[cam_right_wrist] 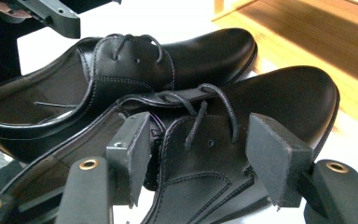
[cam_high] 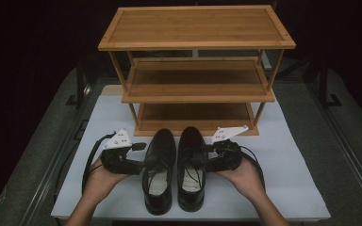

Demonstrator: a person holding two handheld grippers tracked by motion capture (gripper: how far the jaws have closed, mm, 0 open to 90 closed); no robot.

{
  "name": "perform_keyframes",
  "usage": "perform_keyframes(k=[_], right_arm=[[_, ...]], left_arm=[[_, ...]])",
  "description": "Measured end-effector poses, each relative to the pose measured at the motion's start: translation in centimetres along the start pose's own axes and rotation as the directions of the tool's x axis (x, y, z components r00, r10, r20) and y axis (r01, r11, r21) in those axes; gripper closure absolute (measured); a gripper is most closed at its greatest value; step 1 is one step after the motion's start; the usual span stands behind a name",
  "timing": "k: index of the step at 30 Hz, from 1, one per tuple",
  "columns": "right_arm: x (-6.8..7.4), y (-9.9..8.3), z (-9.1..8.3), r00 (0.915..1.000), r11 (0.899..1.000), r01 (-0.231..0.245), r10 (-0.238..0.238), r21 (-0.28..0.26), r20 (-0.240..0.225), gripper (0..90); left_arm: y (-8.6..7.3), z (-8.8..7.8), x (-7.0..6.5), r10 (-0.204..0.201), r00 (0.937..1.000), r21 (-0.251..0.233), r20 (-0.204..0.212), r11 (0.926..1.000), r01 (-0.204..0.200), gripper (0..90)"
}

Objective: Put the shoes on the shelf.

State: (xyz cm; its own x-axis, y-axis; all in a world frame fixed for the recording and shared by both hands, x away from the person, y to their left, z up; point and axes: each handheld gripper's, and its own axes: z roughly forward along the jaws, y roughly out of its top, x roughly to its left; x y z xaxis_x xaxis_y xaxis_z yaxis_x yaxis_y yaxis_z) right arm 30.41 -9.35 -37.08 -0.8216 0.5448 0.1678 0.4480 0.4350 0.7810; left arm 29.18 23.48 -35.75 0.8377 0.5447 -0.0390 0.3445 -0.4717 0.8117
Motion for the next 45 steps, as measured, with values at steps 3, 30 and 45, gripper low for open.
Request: perform_keyframes(k=[3,30,45], right_arm=[[0.0,0.0,0.3,1.0,1.0,-0.003,0.003,0.007,-0.003,39.2],[1.0,-0.9,1.2,0.9988,0.998,0.048,-0.048,0.039,0.006,75.4],[1.4,-1.0,0.5,0.9942,0.997,0.079,-0.08,0.007,0.073,86.7]], left_arm=[[-0.4,0.5,-0.2,-0.002,1.0,0.015,0.002,0.9999,0.002,34.2],[-1.0,1.3,-1.7,0.078,0.997,0.097,0.003,0.9922,-0.078,76.9],[-0.9,0.8,-2.3,0.086,0.9915,0.067,-0.098,0.9946,-0.08,87.1]])
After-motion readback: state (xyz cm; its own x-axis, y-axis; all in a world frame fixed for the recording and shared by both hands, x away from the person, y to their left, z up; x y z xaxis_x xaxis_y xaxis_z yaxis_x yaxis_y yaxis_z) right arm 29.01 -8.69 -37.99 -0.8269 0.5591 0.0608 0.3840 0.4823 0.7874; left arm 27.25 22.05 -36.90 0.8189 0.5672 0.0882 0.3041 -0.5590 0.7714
